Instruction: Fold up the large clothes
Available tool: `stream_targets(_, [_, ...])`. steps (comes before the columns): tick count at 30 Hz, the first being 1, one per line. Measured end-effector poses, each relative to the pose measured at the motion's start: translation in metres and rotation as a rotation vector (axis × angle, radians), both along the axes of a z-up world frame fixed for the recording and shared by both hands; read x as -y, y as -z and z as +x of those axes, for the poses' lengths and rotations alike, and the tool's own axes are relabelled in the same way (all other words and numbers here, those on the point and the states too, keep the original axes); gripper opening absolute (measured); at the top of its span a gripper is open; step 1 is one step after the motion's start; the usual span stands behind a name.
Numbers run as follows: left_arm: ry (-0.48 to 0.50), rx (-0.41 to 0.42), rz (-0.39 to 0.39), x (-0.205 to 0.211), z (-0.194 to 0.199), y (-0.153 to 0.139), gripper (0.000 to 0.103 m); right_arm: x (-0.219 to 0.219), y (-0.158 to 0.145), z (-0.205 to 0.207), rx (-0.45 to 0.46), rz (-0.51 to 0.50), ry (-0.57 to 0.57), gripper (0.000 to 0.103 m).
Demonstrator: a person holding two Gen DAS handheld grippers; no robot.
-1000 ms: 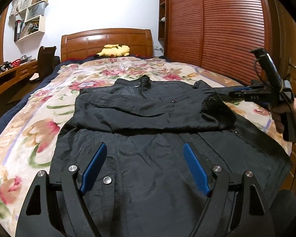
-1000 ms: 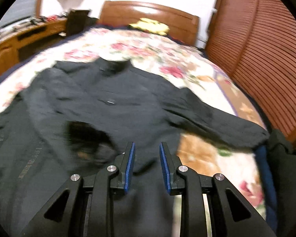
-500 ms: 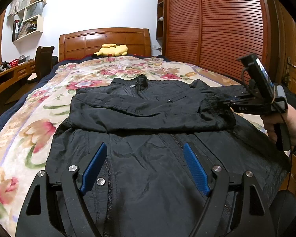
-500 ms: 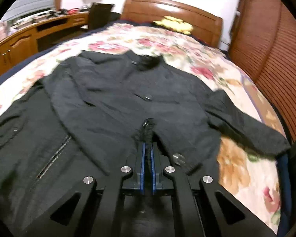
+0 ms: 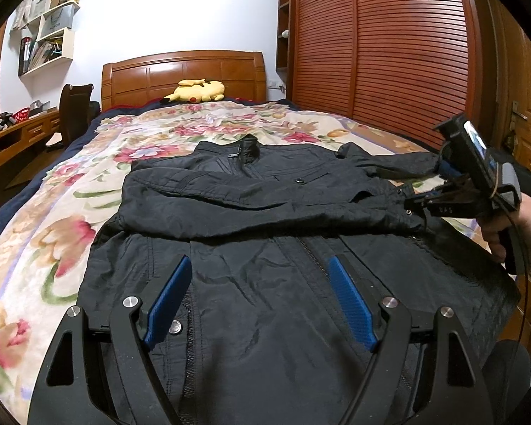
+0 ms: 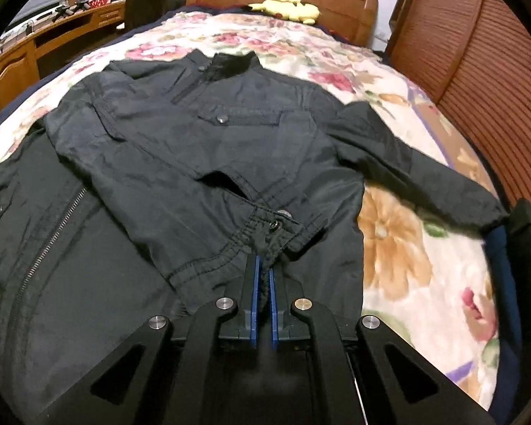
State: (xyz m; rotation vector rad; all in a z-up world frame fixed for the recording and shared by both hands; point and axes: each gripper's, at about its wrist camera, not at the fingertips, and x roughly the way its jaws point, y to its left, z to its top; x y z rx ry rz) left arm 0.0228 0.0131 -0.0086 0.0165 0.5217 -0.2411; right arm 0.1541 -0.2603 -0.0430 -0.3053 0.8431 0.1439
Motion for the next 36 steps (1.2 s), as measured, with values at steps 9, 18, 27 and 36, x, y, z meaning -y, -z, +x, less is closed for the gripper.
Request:
stream_targets(9, [0.001,0.000,0.002,0.000,0.000,0.000,0.081,-0.013,-0.012,-0.026,0.134,0.002,-0.014,0.056])
stream_targets(18, [-0.001,-0.003,-0.009,-0.002,0.000,-0.002,0.081,-0.009,0.020,-0.023,0.037,0.040,-0.080,0.055])
stream_targets(27, [0.010,0.024,-0.040,-0.005,-0.001,-0.006,0.101,-0.002,0.033,-0.002,-0.005,0.050,-0.085,0.055])
stream_targets(36, [-0.013,0.034,-0.011,-0.002,0.002,-0.008,0.103,-0.001,0.030,-0.007,0.001,0.070,-0.087,0.055])
